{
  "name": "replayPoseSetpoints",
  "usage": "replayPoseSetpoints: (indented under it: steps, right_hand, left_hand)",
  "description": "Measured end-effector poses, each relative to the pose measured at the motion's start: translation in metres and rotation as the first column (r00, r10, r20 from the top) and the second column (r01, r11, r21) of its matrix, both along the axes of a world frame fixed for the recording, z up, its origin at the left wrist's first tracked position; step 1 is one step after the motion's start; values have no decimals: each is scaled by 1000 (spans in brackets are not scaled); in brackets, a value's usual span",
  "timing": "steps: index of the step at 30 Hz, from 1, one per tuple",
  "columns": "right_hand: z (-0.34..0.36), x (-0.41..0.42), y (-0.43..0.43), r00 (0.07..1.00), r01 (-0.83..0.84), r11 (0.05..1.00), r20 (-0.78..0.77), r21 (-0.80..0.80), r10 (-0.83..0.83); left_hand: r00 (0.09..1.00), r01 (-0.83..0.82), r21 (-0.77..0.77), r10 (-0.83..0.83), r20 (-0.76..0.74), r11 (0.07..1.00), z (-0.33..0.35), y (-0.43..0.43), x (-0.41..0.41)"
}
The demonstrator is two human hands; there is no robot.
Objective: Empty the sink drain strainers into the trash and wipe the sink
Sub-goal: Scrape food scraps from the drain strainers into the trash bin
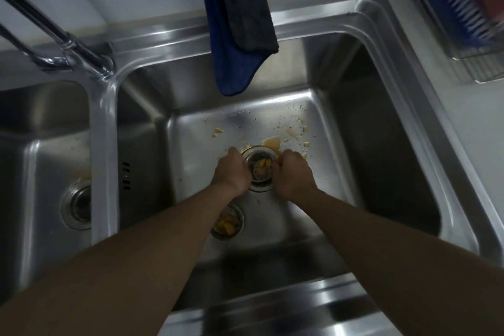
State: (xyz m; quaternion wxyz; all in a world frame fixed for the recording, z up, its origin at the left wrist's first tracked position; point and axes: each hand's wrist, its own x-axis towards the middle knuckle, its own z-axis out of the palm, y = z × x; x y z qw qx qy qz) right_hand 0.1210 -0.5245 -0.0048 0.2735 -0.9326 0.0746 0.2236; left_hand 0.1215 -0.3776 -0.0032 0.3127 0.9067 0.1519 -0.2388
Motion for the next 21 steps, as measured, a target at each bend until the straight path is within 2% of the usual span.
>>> replayPoseSetpoints:
  steps: [4,10,16,21]
  right_hand:
    - [13,-4,-3,996,81,988,-39,131,-76]
    - [28,-11,-16,991,134,983,-47,122,-129]
    - [39,-23,-31,981,105,990,-171,98,-87]
    - [37,-34,-41,966,-106,994,-236,-7,101]
  left_hand:
    - [999,-49,-79,50,9,996,11,4,-6]
    - [995,-97,-148,98,-1,984,23,2,-16]
    - [995,94,-120,-88,53,988,37,-5,-36]
    - [972,236,-81,-236,2,968,37,-14,-55]
